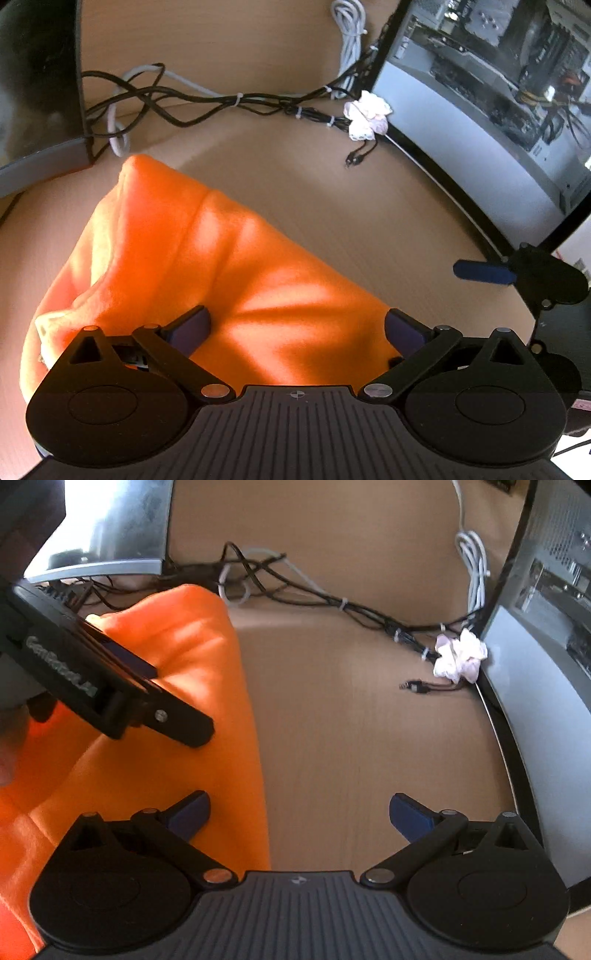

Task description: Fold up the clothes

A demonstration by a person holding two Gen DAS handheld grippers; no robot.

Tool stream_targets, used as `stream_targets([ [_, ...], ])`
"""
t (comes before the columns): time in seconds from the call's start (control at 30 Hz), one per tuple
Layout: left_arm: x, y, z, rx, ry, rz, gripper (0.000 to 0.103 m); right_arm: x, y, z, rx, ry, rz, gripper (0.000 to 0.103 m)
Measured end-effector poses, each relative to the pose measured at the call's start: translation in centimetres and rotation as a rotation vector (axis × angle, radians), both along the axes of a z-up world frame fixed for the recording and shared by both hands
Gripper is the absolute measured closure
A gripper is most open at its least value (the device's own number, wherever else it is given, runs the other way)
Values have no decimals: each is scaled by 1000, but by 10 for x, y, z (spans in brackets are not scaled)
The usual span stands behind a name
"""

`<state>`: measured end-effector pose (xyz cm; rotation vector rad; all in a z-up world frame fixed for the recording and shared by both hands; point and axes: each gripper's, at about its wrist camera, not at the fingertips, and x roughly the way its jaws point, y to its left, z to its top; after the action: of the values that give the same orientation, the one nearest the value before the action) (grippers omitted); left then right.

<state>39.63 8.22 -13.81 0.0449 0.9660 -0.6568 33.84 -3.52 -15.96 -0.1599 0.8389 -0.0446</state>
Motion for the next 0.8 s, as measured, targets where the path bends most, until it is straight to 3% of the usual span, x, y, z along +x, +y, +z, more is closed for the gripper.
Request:
stream_targets([
  [0.2, 9, -6, -4, 16, -7, -38, 0, 0, -10, -3, 32, 17, -2, 0],
  [0.4, -1, 21, 23, -35, -8, 27, 0, -23, -10, 14, 33, -15, 31, 0],
  [0.53, -12, 42, 21, -8, -4, 75, 0, -47, -11, 13, 28, -5, 5, 0],
  [0.67, -22, 57, 19, 8, -10, 104, 0, -64, 3, -1, -39, 44, 2, 0],
  [0.8, -37, 57, 24, 29, -53, 91, 0, -76, 30, -2, -164, 26, 21, 0],
])
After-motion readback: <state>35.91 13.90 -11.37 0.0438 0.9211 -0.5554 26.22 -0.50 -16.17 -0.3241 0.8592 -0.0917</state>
